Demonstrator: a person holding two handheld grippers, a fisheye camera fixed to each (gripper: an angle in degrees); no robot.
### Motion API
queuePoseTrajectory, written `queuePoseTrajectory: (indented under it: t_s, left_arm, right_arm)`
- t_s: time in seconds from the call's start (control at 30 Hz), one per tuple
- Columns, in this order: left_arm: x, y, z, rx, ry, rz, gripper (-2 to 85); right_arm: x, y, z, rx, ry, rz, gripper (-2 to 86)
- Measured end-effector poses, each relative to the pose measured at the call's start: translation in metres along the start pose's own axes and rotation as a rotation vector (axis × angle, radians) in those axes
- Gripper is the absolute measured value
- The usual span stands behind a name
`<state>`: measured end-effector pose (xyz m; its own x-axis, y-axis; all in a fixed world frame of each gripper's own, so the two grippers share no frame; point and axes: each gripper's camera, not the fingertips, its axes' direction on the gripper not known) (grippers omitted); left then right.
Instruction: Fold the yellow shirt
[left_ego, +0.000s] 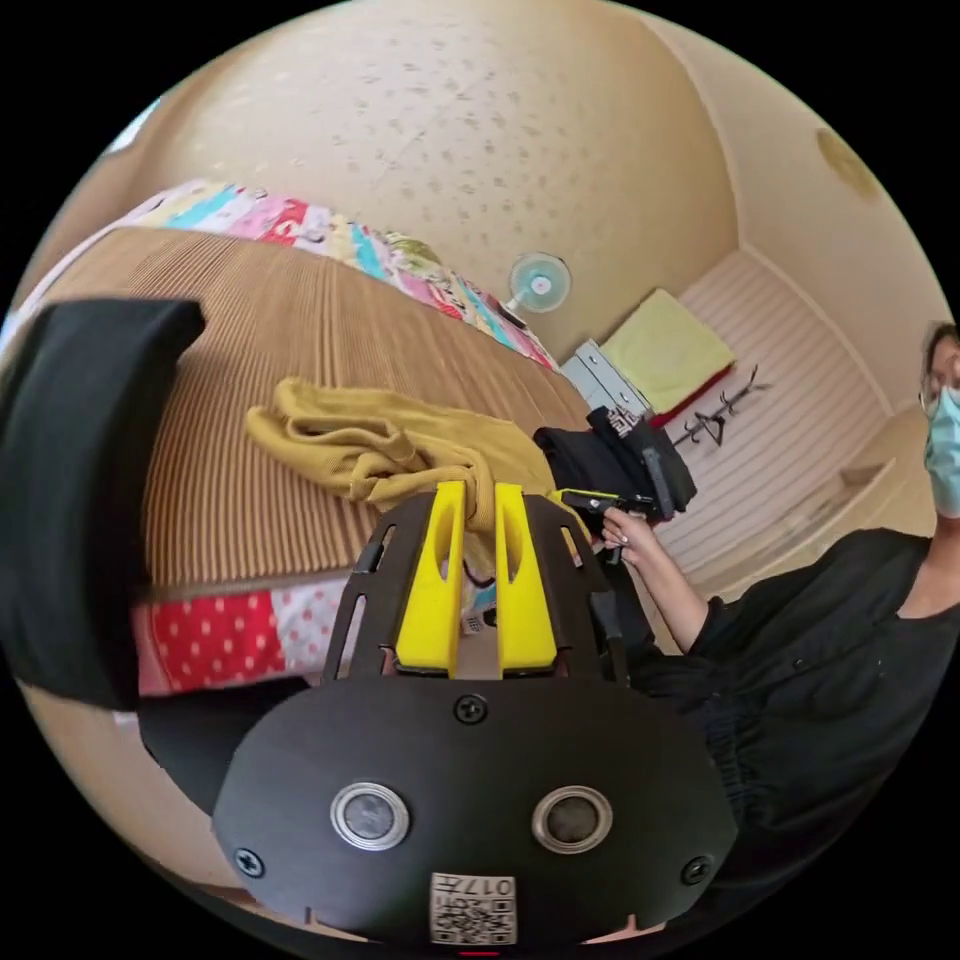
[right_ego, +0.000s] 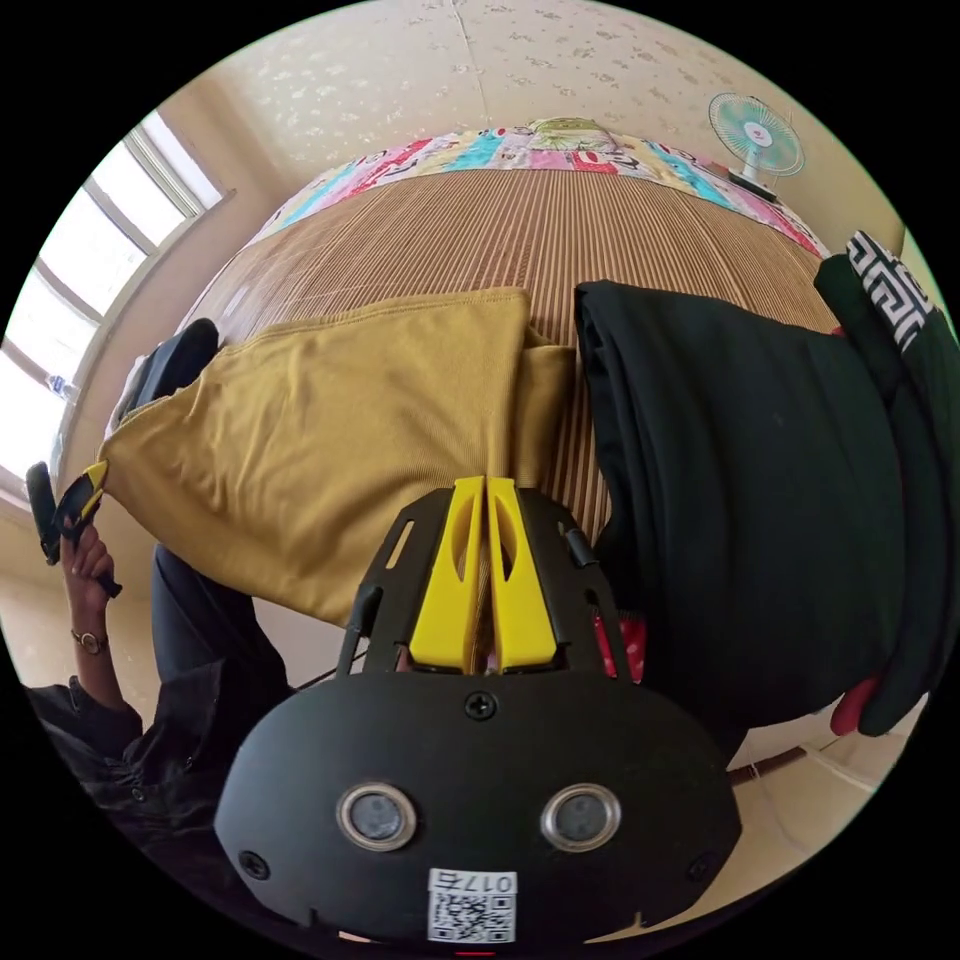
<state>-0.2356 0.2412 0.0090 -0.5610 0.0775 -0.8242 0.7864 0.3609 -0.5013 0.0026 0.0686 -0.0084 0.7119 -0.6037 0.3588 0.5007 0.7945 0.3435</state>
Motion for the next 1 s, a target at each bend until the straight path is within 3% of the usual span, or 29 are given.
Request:
queuePoseTrajectory:
  t_s: [0.27,0.47,0.6,0.8,0.87,1.0]
  left_arm:
    - [0.147,-0.081,0.188,-0.112,0.047,0.387,5.2]
    - [0.204,-0.029,0.348,-0.257,0.160,0.453,5.3]
    - [0.200,0.015,0.430,-0.400,0.132,0.403,6.6]
    - [0.181,0.045,0.391,-0.352,0.264,0.348,8.1]
    - [0.158,0.048,0.357,-0.356,0.143,0.318,8.2]
    - [0.119,0.057,0.310,-0.344,-0.077,0.289,11.1]
  right_arm:
    - [0.054,0.015,-0.011,0.115,-0.217,0.129,0.4]
    - [0.079,0.027,-0.041,0.175,-0.298,0.148,0.5]
    - [0.109,0.043,-0.055,0.156,-0.386,0.211,0.6]
    - [0.147,0.062,-0.073,0.113,-0.686,0.276,1.2]
    - [0.152,0.071,-0.090,0.185,-0.874,0.282,2.1]
    - [0.141,0.072,-0.116,0.221,-0.837,0.238,5.2]
